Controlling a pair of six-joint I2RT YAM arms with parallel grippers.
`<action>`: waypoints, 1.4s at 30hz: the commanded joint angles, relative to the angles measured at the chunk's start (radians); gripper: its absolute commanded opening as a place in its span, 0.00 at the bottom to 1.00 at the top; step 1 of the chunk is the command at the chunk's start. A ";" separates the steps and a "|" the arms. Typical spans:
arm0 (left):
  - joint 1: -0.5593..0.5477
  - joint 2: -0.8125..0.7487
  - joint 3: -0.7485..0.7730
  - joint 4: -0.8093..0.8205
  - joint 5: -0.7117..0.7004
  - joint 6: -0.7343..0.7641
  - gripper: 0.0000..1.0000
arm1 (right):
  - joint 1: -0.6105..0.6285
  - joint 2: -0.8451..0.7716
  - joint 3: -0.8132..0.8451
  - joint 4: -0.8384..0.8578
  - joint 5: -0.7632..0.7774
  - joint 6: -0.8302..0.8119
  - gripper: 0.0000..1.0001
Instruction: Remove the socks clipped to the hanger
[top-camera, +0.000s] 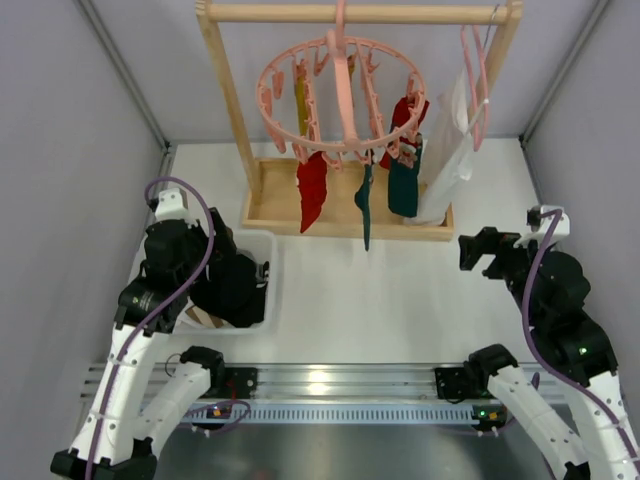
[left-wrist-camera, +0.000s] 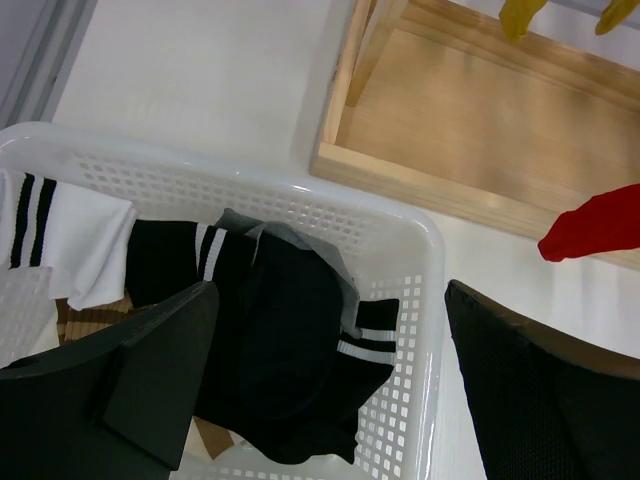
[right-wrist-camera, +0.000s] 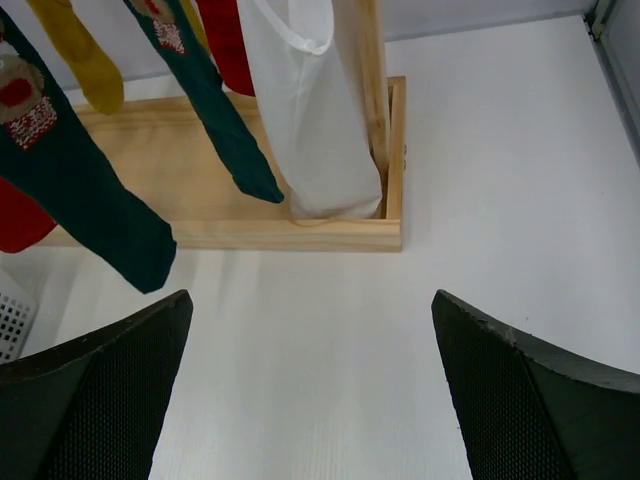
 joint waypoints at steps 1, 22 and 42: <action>-0.001 -0.006 -0.003 0.051 0.001 -0.012 0.99 | 0.014 0.005 -0.009 0.070 0.008 0.019 0.99; -0.001 0.030 -0.008 0.051 0.056 -0.045 0.99 | 0.263 0.596 -0.213 0.930 -0.244 0.079 0.96; -0.001 0.060 0.070 0.051 0.215 -0.142 0.99 | 0.440 1.069 -0.158 1.354 0.086 -0.058 0.00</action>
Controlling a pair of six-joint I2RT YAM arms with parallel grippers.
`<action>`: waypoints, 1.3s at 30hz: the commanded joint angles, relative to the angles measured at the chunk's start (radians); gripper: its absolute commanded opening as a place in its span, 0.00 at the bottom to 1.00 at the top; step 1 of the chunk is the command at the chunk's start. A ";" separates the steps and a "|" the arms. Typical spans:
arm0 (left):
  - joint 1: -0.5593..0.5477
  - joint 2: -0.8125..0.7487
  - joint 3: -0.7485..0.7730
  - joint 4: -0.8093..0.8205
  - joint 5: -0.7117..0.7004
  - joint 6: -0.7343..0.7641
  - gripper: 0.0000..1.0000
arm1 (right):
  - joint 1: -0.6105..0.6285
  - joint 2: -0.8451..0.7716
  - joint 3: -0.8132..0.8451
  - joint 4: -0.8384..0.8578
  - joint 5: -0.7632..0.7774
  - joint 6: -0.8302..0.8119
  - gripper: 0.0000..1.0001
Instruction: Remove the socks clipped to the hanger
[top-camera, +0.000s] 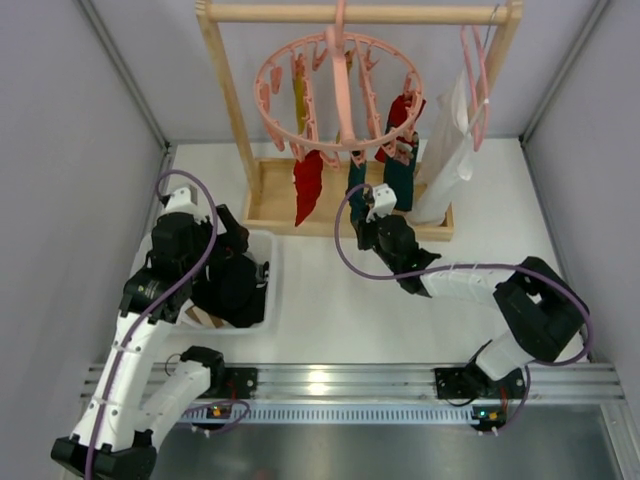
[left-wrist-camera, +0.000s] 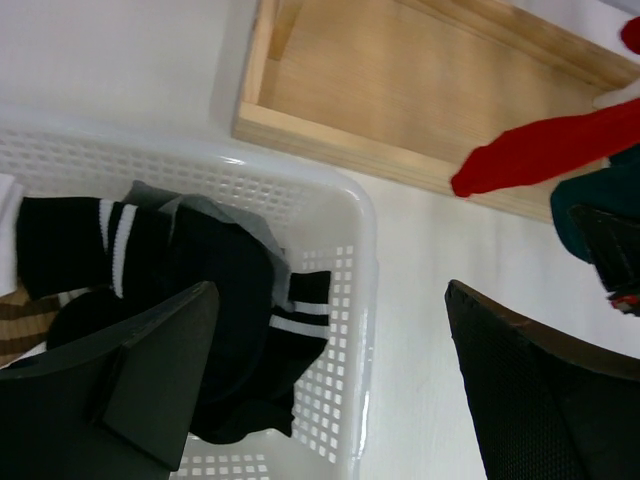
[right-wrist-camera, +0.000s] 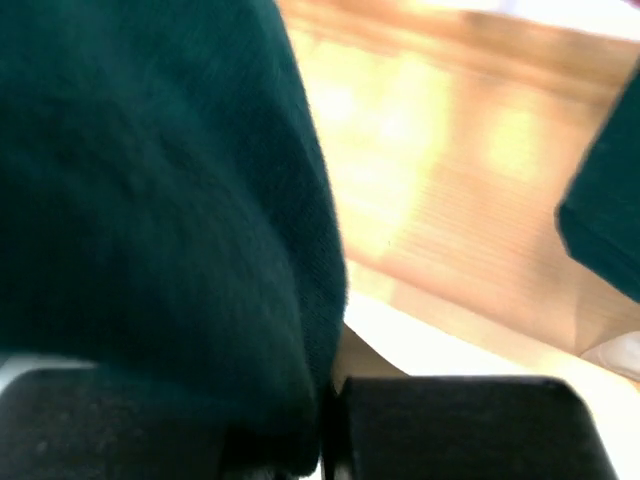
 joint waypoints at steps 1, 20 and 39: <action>-0.008 0.015 0.087 0.053 0.090 -0.069 0.99 | 0.057 -0.018 0.031 0.151 0.106 -0.023 0.00; -0.816 0.524 0.772 0.044 -0.593 0.035 0.98 | 0.281 -0.018 -0.068 0.210 0.199 0.126 0.00; -0.898 0.862 1.056 0.027 -0.928 0.227 0.83 | 0.337 0.002 -0.019 0.190 0.252 0.113 0.00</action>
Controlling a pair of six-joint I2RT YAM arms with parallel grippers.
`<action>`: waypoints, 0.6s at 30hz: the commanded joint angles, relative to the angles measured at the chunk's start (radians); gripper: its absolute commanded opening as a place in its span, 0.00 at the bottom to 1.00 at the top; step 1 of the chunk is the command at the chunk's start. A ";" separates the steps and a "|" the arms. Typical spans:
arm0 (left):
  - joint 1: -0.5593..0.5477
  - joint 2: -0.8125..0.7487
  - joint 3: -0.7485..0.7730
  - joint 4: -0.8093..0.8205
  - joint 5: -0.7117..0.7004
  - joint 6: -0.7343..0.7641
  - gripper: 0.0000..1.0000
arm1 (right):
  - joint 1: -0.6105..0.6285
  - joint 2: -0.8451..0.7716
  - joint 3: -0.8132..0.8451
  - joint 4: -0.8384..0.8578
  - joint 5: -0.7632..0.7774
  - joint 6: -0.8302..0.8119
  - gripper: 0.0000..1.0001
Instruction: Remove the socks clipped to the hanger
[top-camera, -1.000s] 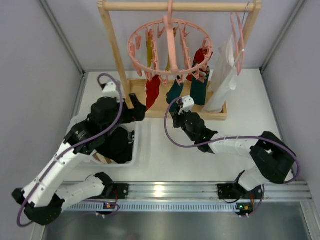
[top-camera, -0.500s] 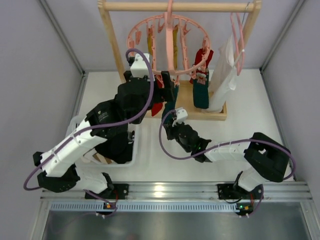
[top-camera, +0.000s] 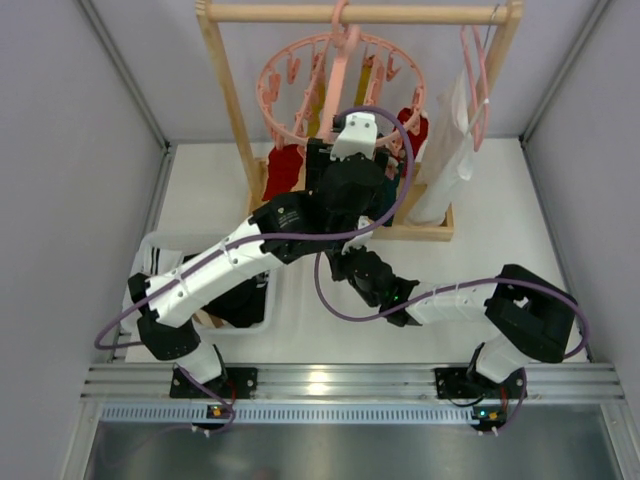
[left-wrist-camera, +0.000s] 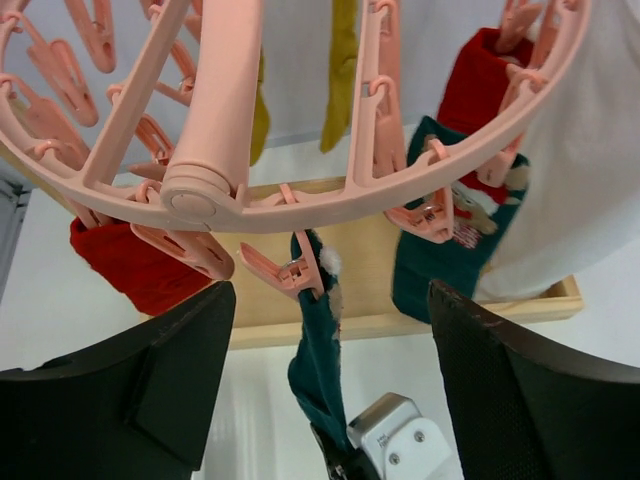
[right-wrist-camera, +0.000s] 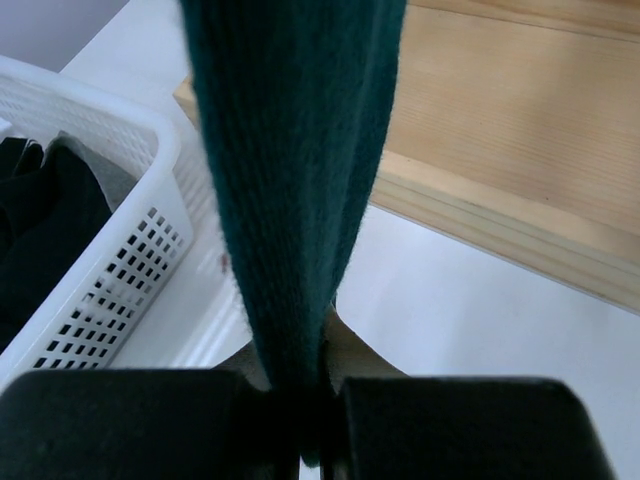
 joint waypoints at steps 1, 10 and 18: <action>0.010 -0.020 0.039 0.006 -0.061 0.004 0.80 | 0.030 -0.017 0.041 0.053 0.019 0.013 0.00; 0.125 -0.018 0.002 -0.038 0.089 -0.091 0.78 | 0.036 -0.028 0.059 0.023 0.027 -0.009 0.00; 0.196 -0.040 -0.043 -0.034 0.164 -0.131 0.75 | 0.036 -0.032 0.081 0.003 0.019 -0.024 0.00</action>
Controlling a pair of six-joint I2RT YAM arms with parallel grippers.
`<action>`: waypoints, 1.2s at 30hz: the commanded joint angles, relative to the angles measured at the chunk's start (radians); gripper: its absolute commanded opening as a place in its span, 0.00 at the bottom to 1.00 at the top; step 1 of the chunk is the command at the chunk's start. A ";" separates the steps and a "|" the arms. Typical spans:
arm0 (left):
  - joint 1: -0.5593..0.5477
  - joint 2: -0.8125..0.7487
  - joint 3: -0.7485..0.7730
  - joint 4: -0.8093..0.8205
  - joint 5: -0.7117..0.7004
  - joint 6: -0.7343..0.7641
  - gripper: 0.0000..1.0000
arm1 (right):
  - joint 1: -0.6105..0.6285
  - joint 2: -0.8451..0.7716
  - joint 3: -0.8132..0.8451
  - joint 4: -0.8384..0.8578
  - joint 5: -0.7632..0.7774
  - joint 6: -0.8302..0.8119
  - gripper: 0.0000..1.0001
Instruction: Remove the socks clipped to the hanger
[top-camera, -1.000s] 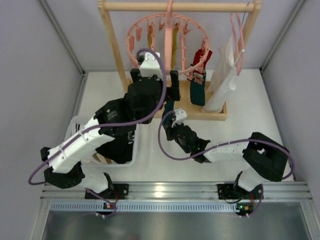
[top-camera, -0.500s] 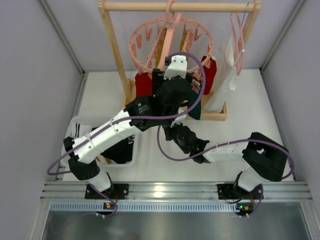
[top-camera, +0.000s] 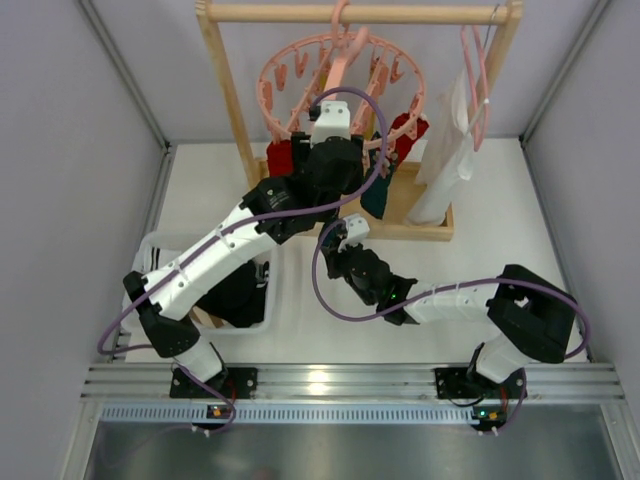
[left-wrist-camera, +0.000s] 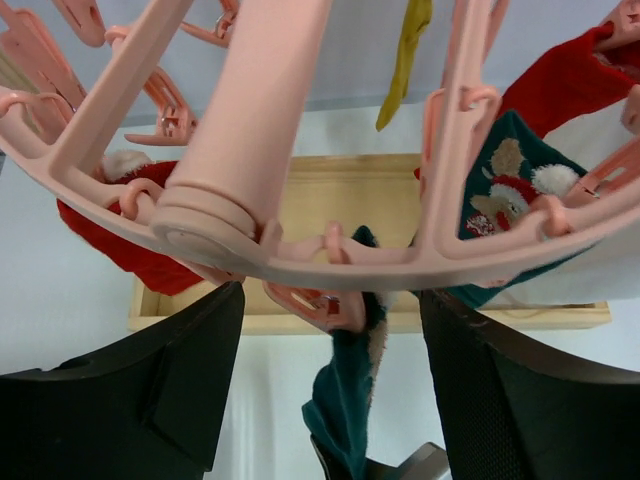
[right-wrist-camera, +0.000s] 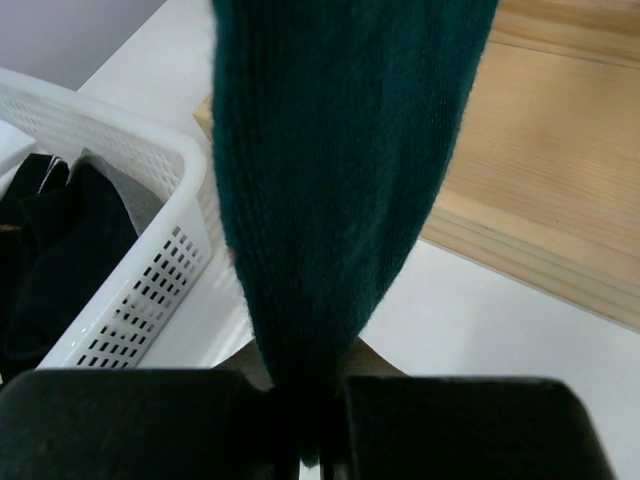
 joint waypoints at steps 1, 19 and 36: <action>0.037 -0.033 0.006 0.011 0.042 -0.024 0.73 | 0.023 -0.030 0.041 0.018 0.009 -0.011 0.00; 0.058 0.015 0.021 0.037 0.017 -0.055 0.60 | 0.023 -0.066 -0.004 0.065 -0.064 0.005 0.00; 0.058 -0.001 -0.025 0.137 0.045 -0.036 0.21 | 0.023 -0.094 -0.033 0.084 -0.113 0.012 0.00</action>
